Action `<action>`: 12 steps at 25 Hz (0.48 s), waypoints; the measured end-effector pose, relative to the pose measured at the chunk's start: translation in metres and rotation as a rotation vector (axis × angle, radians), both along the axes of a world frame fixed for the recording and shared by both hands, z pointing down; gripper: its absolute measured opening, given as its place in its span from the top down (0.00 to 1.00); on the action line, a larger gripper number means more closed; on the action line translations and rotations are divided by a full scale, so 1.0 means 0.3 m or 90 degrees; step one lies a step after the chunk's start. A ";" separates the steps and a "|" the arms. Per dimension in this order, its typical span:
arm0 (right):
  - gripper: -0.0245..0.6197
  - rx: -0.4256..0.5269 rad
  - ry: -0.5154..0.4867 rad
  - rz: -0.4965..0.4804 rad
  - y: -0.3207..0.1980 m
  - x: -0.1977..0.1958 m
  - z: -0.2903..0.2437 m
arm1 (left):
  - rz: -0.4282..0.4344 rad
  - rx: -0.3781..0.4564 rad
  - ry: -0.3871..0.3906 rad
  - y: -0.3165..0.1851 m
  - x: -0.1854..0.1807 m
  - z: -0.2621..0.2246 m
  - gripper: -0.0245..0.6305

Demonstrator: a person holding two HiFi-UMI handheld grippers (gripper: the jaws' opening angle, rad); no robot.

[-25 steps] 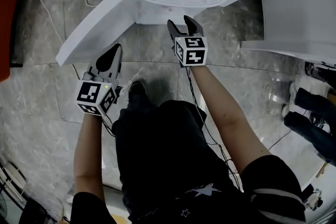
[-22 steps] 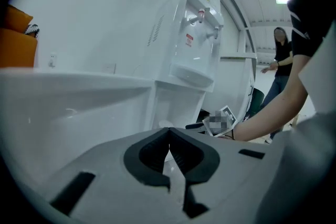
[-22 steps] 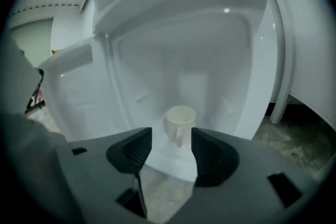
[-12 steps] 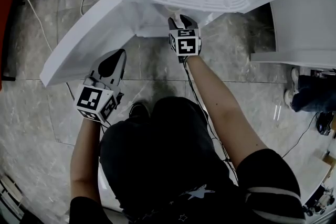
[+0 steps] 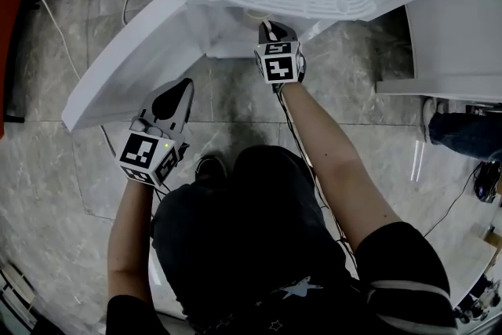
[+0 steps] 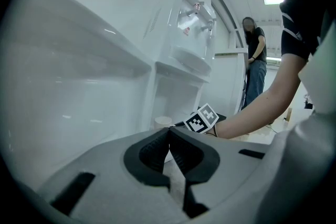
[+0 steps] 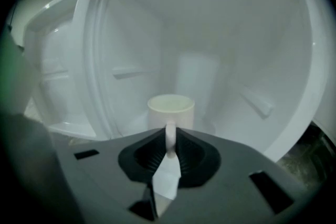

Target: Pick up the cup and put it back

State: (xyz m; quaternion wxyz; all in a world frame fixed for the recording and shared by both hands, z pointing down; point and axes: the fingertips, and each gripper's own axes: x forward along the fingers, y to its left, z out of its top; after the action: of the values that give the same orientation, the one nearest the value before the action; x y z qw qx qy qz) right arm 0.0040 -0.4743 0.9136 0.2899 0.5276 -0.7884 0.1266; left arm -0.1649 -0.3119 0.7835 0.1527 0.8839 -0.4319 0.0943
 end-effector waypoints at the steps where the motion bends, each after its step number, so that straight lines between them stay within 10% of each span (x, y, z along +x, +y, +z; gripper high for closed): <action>1: 0.89 -0.001 0.001 -0.005 0.011 0.001 -0.012 | 0.001 0.000 -0.001 0.001 0.002 -0.012 0.95; 12: 0.89 -0.039 -0.020 -0.028 0.299 -0.021 -0.347 | -0.040 -0.035 0.010 0.146 -0.013 -0.329 0.95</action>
State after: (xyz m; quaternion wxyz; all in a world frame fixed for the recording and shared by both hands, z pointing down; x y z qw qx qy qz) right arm -0.0022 -0.3846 0.8095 0.2962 0.4994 -0.7998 0.1522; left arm -0.1687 -0.2680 0.6847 0.1832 0.8661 -0.4554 0.0946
